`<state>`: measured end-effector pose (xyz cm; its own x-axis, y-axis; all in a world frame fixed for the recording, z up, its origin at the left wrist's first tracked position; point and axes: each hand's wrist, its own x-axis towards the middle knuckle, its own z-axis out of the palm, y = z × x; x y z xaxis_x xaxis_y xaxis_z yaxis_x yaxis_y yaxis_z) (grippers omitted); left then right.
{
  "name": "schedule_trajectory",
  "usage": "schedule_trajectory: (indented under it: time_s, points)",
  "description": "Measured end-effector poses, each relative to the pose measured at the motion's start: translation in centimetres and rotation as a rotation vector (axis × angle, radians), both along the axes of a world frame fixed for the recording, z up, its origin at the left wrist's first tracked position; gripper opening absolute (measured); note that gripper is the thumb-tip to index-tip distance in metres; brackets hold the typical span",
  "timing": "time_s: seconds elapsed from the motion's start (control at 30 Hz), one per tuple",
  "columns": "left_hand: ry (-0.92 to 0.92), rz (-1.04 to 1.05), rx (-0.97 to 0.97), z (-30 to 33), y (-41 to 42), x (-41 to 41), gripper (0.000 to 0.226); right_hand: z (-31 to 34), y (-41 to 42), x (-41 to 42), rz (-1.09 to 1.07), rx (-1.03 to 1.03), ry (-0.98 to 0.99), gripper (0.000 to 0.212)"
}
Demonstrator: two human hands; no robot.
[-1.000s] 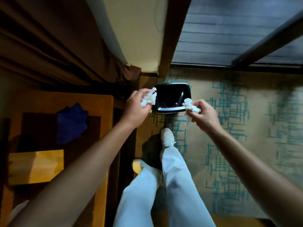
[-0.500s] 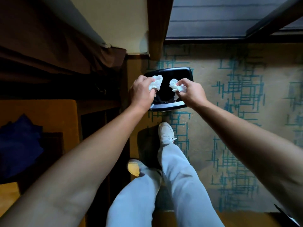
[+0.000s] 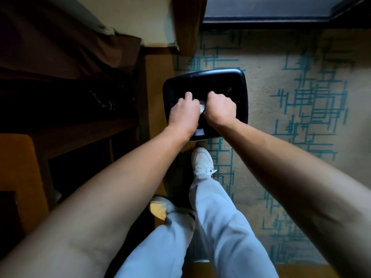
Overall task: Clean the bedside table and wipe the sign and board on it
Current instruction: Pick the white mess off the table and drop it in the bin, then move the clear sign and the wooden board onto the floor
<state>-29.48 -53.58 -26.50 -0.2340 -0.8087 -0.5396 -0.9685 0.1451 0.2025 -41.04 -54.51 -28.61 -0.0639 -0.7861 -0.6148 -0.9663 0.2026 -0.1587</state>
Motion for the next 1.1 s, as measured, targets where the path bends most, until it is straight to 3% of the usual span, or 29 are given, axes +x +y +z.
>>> schedule_trajectory:
  time_s: [0.2,0.37,0.47,0.63,0.77,0.87,1.0,1.1]
  points:
    - [-0.066,0.046,0.033,-0.7,-0.3,-1.0,0.022,0.0,-0.1,-0.2,-0.045,0.060,-0.044,0.023]
    - [0.064,0.024,0.034,-0.9,0.4,0.2,0.020,1.9,0.5,-1.2,0.015,0.022,-0.120,0.031]
    - [0.137,-0.032,-0.016,0.1,0.5,1.3,0.041,3.5,1.5,-1.8,0.128,-0.104,-0.109,0.034]
    - [-0.003,-0.173,-0.138,3.7,0.8,2.7,0.062,6.2,2.6,-2.7,0.315,-0.263,-0.021,0.059]
    - [-0.050,-0.080,-0.150,8.2,0.7,5.0,0.070,10.6,1.9,-2.5,0.360,-0.308,0.013,0.074]
    - [0.043,0.008,-0.220,12.3,1.4,7.8,0.066,15.0,1.1,-1.2,0.373,-0.337,0.006,0.077]
    - [0.305,0.273,-0.417,18.2,4.5,13.6,0.041,21.0,1.2,2.4,0.416,-0.386,-0.075,0.078]
    - [0.361,0.434,-0.544,22.4,9.0,18.8,0.026,25.2,2.4,6.3,0.456,-0.417,-0.153,0.077]
